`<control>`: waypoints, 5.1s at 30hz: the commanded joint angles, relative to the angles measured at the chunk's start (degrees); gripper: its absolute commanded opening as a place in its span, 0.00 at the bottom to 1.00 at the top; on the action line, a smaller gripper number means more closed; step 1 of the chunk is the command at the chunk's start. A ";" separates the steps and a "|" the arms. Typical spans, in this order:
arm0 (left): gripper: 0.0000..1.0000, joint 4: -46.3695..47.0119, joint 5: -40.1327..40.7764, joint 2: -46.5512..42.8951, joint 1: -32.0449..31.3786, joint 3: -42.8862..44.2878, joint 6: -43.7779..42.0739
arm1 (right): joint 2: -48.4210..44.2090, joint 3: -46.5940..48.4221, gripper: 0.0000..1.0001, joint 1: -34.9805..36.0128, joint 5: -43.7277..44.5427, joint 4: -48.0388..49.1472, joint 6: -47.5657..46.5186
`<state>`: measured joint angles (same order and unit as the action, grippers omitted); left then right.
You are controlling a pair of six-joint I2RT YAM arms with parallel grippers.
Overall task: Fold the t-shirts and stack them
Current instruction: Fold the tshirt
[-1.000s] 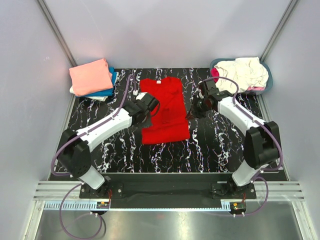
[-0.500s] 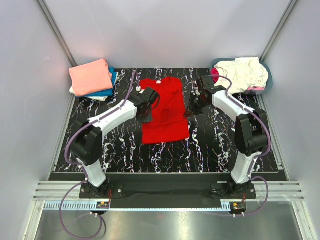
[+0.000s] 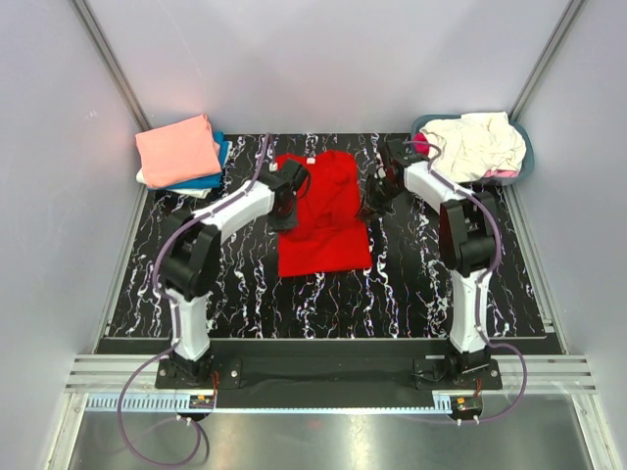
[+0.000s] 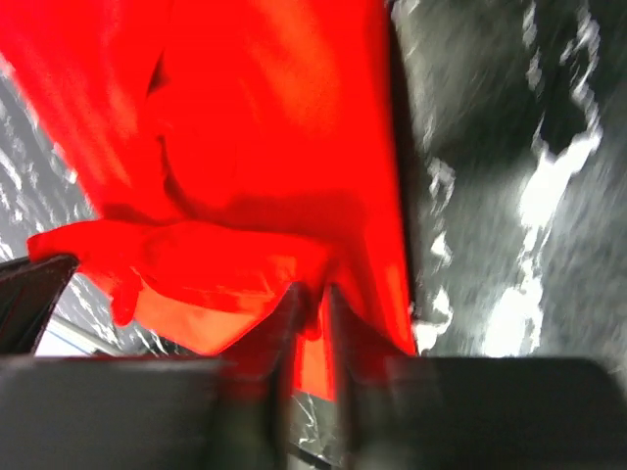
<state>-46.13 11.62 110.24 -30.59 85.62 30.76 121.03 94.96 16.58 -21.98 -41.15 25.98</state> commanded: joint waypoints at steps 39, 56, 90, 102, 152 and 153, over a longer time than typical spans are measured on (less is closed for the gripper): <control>0.42 25.65 -16.80 -39.57 4.49 -48.53 10.54 | -16.89 -41.44 0.68 -3.31 -13.18 23.66 1.09; 0.57 44.54 -16.89 -35.26 2.82 -57.41 17.84 | -12.66 -40.29 0.04 -3.31 -12.65 26.47 1.36; 0.00 26.39 -5.82 -47.63 -9.48 -53.72 25.12 | -33.03 -57.24 0.00 -3.31 -15.81 24.19 10.04; 0.00 5.45 7.28 -60.67 -30.04 -47.77 39.98 | -73.91 -67.54 0.00 0.82 -14.85 7.42 22.70; 0.06 0.17 -21.72 30.97 16.34 34.77 1.67 | 32.50 50.58 0.07 -8.22 -7.45 -10.81 6.19; 0.06 -0.01 -22.51 32.14 16.79 36.61 1.67 | 33.56 50.94 0.16 -8.32 -9.64 -9.58 6.54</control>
<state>-44.05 -7.94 137.58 -15.40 117.54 34.76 151.20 140.25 10.00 -25.71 -49.25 32.51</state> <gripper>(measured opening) 0.061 0.105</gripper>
